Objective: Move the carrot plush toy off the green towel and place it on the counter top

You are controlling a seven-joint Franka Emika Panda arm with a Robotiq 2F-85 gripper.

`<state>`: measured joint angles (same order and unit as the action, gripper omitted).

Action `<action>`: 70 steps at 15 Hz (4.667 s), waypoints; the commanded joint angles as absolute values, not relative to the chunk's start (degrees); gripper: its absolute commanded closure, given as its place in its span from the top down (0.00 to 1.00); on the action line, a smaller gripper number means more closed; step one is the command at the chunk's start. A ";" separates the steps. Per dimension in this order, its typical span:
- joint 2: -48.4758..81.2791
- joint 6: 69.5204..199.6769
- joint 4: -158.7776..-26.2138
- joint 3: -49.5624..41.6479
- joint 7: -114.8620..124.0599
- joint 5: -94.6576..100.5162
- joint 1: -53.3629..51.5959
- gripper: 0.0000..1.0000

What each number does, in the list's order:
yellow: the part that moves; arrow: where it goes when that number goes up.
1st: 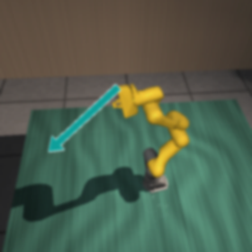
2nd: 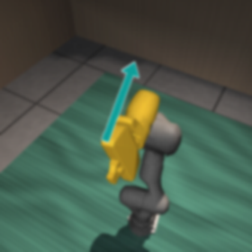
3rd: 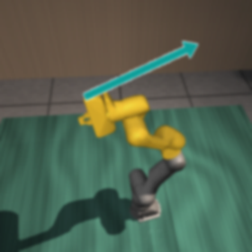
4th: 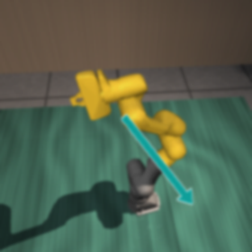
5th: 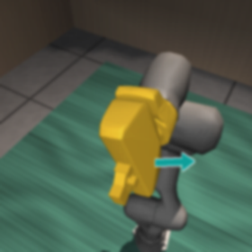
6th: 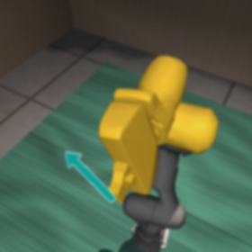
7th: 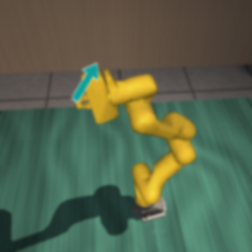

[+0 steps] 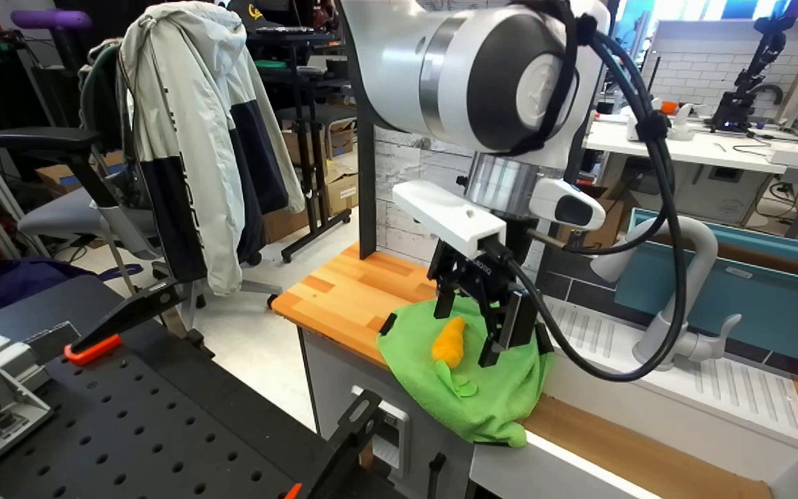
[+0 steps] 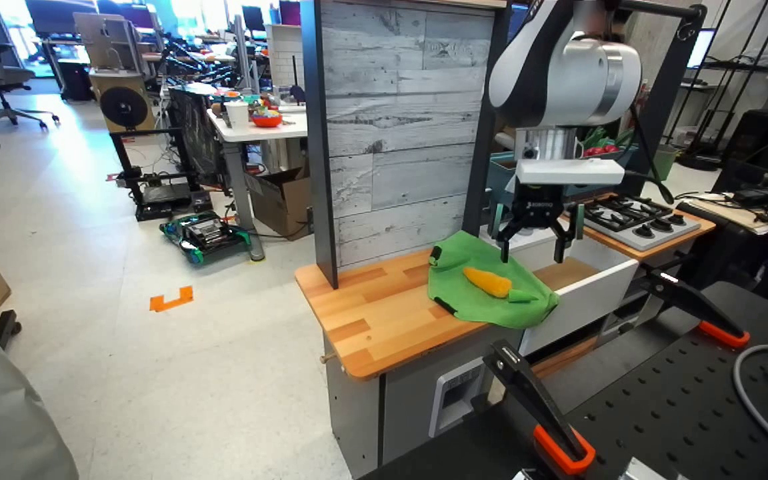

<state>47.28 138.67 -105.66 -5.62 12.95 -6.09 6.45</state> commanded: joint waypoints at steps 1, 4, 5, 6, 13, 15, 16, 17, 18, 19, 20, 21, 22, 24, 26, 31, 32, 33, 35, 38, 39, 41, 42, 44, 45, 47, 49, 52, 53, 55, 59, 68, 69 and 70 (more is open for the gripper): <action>53.38 139.43 -99.68 -6.97 15.49 -6.04 4.84 1.00; 57.02 138.95 -95.93 -7.56 16.87 -5.69 4.02 1.00; 58.04 138.82 -94.84 -7.72 17.33 -5.63 3.73 1.00; 58.98 138.75 -93.84 -7.80 17.70 -5.59 3.44 1.00; 61.56 138.55 -90.21 -7.66 17.42 -5.28 1.99 0.64; 61.85 138.32 -89.58 -7.55 17.21 -5.33 1.88 0.47; 61.96 138.30 -89.34 -7.50 17.13 -5.38 1.86 0.40; 61.95 138.21 -89.18 -7.44 17.02 -5.43 1.90 0.32; 61.94 138.19 -89.02 -7.38 16.91 -5.49 1.98 0.25; 61.89 138.17 -88.87 -7.27 16.79 -5.59 2.12 0.17; 61.76 138.23 -88.84 -7.13 16.59 -5.69 2.28 0.10; 61.52 138.32 -88.97 -6.96 16.37 -5.83 2.48 0.04; 61.26 138.48 -89.12 -6.82 16.13 -5.93 2.65 0.01; 60.72 138.79 -89.46 -6.57 15.72 -6.12 2.95 0.00; 59.90 139.19 -90.10 -6.22 15.10 -6.34 3.32 0.01; 57.51 140.52 -92.08 -5.34 13.46 -6.77 3.84 0.01; 57.08 140.55 -92.36 -5.12 13.07 -6.84 3.99 0.28; 56.75 140.71 -92.57 -4.99 12.92 -6.89 4.00 0.30; 56.06 141.09 -93.02 -4.37 11.95 -7.03 4.27 0.44; 55.08 142.55 -94.24 -3.20 9.81 -7.11 4.69 0.65; 54.82 142.91 -94.63 -2.91 9.21 -7.06 4.74 0.71; 54.69 143.90 -95.24 -2.26 8.03 -6.99 4.86 0.86; 54.75 144.31 -95.52 -2.06 7.63 -6.86 4.74 0.95; 54.99 144.88 -95.97 -1.72 6.79 -6.64 4.55 1.00; 55.04 145.02 -96.26 -1.58 6.41 -6.51 4.43 1.00; 55.22 145.05 -96.64 -1.40 5.68 -6.28 4.30 1.00; 55.30 144.83 -96.89 -1.36 4.95 -6.10 4.29 0.72; 55.33 144.43 -97.09 -1.49 4.17 -5.90 4.32 0.49; 55.31 144.30 -97.15 -1.49 3.92 -5.86 4.35 0.42; 55.34 144.06 -97.18 -1.53 3.33 -5.75 4.40 0.27; 55.51 143.72 -97.04 -1.69 2.64 -5.64 4.51 0.01; 53.56 143.63 -97.62 -0.92 2.16 -6.69 5.70 0.01; 52.86 143.86 -97.96 -0.86 2.19 -6.77 5.79 0.01; 52.24 143.80 -98.19 -0.84 2.21 -6.77 5.80 0.01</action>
